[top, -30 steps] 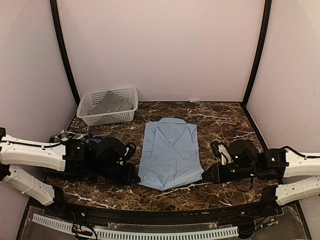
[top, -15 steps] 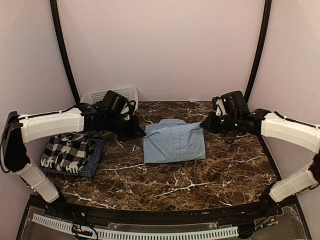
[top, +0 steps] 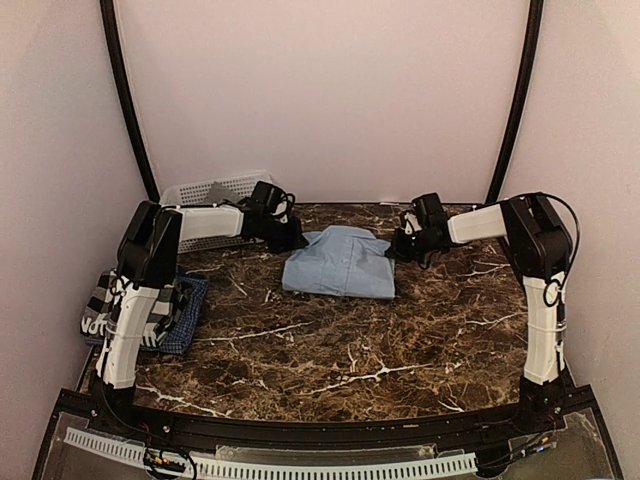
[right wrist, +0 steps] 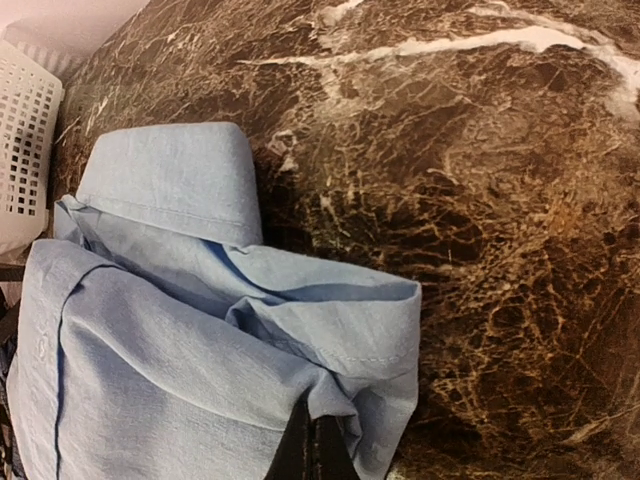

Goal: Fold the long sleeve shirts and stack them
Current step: Fold the 2/3-rectangle-folded shirt at the center of the board.

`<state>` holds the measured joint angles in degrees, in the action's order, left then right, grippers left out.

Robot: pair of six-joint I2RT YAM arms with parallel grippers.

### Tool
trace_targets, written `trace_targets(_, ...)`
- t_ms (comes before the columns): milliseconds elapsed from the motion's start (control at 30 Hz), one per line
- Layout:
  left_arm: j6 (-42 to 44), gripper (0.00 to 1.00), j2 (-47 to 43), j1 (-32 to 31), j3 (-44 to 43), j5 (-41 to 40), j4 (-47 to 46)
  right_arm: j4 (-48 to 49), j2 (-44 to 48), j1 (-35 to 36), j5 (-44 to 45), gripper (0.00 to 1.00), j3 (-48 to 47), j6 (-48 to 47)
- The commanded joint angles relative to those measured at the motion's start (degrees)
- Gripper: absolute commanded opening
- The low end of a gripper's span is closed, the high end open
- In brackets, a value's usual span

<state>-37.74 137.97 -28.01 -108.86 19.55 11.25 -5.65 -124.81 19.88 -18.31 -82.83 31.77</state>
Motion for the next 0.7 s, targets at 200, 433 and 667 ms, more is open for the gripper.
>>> trace_targets(200,-3.6,0.0,-17.8,-5.5,29.8,0.2,-8.2,4.1,13.4,4.2,0.3,0.0,21.6,-2.6)
trace_targets(433,-9.4,0.0,-34.7,-12.3,48.2,-5.3,-12.3,5.2,28.5,10.4,2.2,0.0,35.3,-0.9)
trace_targets(667,-11.6,0.0,-47.7,-12.9,60.4,-8.0,-14.6,2.2,40.1,12.6,6.3,0.0,39.5,0.2)
